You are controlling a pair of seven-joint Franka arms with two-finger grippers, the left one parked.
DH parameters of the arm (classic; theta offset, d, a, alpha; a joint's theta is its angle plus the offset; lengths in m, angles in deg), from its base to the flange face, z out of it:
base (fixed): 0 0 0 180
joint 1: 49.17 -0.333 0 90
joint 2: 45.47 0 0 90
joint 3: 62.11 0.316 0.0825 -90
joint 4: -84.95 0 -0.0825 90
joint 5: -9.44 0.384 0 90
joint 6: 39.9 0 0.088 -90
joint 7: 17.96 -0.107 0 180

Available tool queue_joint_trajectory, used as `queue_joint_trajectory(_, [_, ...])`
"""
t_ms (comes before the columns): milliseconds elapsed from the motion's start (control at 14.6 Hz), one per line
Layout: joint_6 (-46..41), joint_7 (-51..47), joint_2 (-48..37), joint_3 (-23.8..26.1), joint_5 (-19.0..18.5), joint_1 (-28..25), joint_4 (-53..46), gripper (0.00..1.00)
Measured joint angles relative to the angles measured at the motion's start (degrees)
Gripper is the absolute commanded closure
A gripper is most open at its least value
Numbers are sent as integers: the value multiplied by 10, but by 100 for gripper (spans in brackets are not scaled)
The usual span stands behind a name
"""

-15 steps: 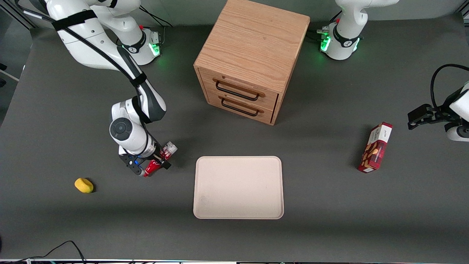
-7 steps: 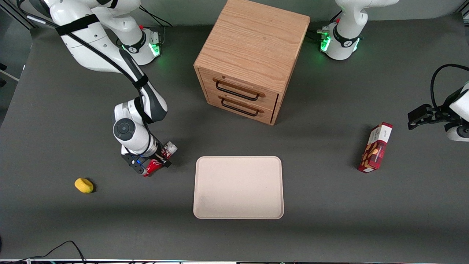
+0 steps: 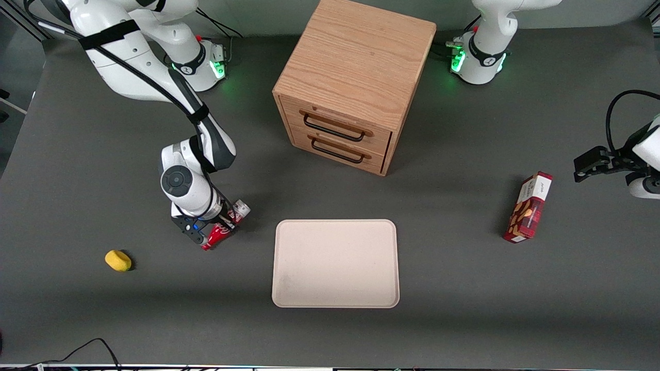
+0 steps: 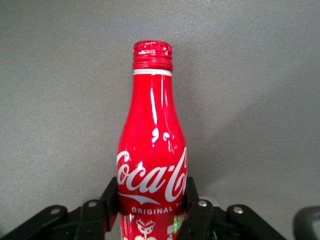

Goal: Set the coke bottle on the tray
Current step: 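Lift the bottle and tilt it upright with the right gripper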

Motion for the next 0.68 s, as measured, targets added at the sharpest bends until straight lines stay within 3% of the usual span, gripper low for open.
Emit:
queue_joint_trajectory(342, [-77,1,-51,-5,-5,6,-12,100])
queue_joint_trajectory(685, [-316,41,-136,-6,4,19,-125,100])
